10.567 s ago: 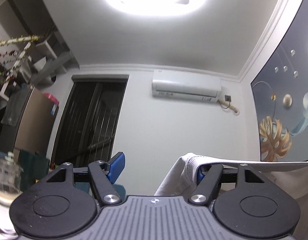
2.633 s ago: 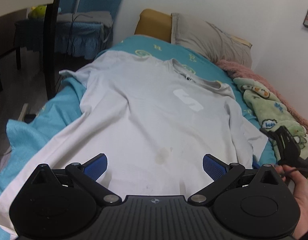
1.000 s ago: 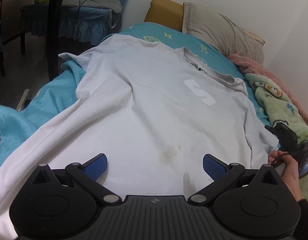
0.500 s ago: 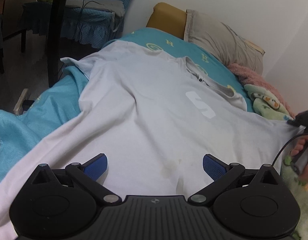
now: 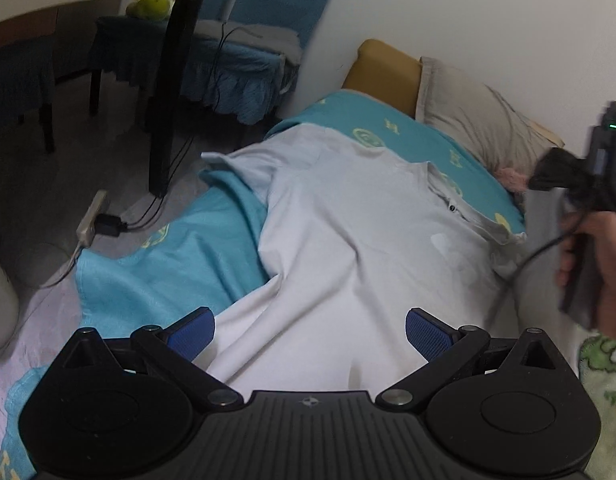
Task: Fold clothes
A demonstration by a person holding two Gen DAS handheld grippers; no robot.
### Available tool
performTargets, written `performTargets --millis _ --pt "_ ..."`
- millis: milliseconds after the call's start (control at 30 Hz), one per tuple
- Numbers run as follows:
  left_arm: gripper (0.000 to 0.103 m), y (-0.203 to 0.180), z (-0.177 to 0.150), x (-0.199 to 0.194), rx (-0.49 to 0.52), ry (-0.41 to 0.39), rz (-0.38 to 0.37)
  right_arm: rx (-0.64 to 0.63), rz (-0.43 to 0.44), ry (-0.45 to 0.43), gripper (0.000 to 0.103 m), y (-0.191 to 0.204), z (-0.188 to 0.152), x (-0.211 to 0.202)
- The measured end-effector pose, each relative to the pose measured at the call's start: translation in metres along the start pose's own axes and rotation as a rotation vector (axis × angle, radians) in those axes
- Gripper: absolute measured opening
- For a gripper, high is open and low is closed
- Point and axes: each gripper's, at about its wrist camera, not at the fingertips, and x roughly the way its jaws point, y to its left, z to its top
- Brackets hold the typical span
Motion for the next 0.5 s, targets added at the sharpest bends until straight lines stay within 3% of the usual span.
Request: performTargets --millis 167,333,367,400,467,500 --pt "0.103 0.006 0.002 0.012 -0.009 0.012 0.029 -0.086 0.077 0.091 0.005 0.060 -0.036 0.037" --pt "0.103 0.005 -0.002 0.022 0.000 0.028 0.034 -0.089 0.124 0.161 0.007 0.071 -0.052 0.055" --pt "0.103 0.003 -0.003 0.024 0.007 0.030 0.034 -0.081 0.144 0.174 0.023 0.068 -0.053 0.056" --pt "0.103 0.002 -0.004 0.025 0.013 0.029 0.036 -0.073 0.164 0.186 0.055 0.065 -0.054 0.057" --pt "0.103 -0.002 -0.006 0.024 0.025 0.022 0.035 -0.043 0.183 0.143 0.090 0.056 -0.054 0.045" --pt "0.103 -0.004 -0.007 0.024 0.036 0.018 0.034 -0.023 0.193 0.122 0.091 0.049 -0.053 0.036"
